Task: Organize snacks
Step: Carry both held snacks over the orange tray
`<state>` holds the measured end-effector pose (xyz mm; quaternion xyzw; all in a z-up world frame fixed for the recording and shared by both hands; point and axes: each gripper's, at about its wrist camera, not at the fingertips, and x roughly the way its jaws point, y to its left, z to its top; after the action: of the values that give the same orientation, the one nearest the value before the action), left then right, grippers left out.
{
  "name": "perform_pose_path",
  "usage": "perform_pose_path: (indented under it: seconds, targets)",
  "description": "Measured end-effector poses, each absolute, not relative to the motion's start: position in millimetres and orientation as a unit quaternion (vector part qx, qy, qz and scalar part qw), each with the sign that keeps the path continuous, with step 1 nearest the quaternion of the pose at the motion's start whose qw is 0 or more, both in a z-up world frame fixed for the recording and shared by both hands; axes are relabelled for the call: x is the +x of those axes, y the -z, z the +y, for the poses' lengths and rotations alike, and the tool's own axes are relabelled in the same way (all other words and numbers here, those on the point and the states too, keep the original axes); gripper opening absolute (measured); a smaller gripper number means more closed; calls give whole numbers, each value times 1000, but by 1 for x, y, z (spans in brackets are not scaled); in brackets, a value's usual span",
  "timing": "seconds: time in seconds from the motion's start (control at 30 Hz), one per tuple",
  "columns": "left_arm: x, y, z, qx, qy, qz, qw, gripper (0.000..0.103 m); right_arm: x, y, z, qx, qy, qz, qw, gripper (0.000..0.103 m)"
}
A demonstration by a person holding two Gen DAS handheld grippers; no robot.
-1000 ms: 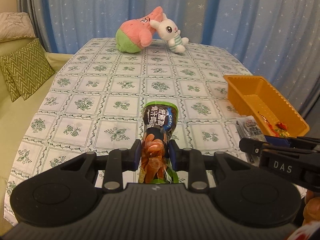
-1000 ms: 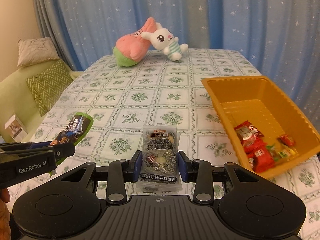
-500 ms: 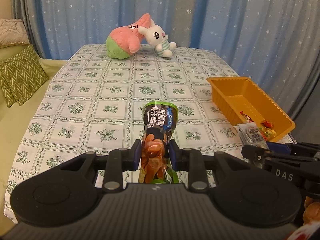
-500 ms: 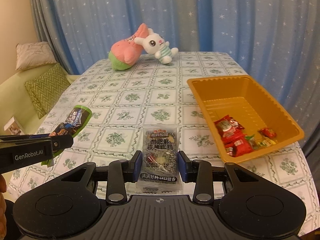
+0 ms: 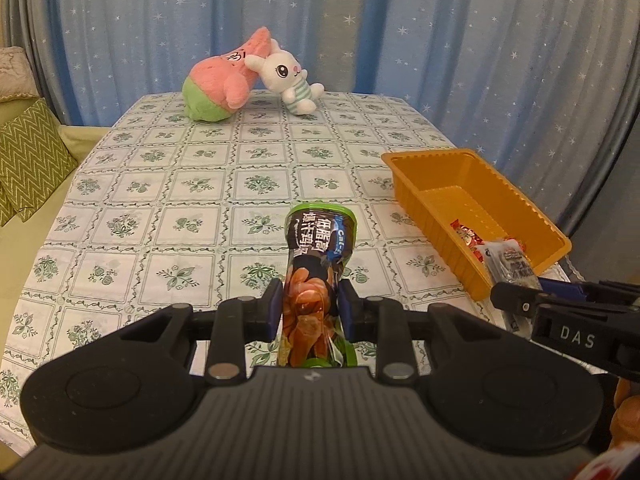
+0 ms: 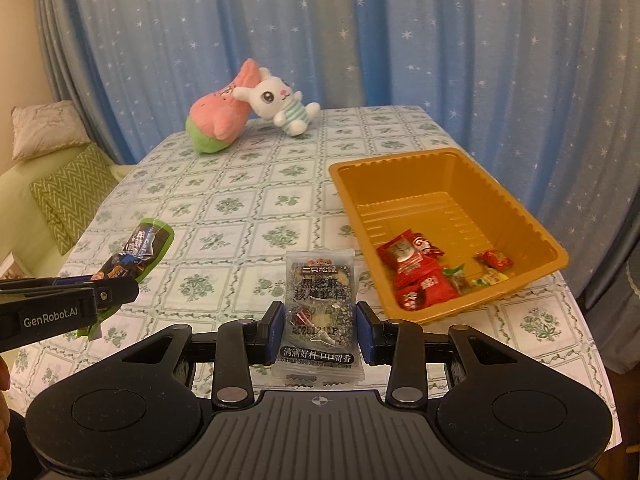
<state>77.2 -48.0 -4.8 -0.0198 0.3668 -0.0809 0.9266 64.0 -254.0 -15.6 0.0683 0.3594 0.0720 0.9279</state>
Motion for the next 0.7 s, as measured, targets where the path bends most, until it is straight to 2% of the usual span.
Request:
perform_pose_path:
  seconds: [0.7]
  targets:
    - [100, -3, -111, -5, 134, 364, 922, 26, 73, 6, -313, 104, -21, 346, 932, 38]
